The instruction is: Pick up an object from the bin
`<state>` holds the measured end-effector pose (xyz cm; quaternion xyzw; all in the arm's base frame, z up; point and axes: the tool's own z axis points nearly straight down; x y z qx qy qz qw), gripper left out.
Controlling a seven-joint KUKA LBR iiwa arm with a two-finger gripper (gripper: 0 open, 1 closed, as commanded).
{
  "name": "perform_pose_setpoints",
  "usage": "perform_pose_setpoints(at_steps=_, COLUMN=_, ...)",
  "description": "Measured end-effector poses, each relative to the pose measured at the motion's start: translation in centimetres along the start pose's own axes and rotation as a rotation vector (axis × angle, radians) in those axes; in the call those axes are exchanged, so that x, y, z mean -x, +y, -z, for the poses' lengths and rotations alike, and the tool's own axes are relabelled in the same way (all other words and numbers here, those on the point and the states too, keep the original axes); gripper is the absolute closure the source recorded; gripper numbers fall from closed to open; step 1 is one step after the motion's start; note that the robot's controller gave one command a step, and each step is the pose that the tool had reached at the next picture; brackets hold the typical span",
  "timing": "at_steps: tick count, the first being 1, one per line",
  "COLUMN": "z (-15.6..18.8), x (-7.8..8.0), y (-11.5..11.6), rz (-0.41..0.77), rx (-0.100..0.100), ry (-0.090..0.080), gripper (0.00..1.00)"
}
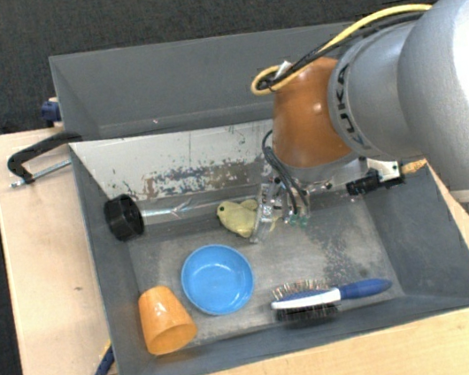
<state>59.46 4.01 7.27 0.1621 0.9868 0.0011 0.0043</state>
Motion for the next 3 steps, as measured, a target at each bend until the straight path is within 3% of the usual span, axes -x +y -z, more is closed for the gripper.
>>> perform_pose_setpoints(at_steps=1, z=0.0, x=0.1, y=-1.9, rz=0.449, rx=0.000, ry=0.002, gripper=1.00)
perform_pose_setpoints(at_steps=2, z=3.3, x=0.1, y=-0.7, rz=0.404, rx=0.002, ry=0.000, gripper=1.00)
perform_pose_setpoints(at_steps=3, z=16.8, x=-0.8, y=-1.3, rz=0.353, rx=0.002, ry=-0.006, gripper=1.00)
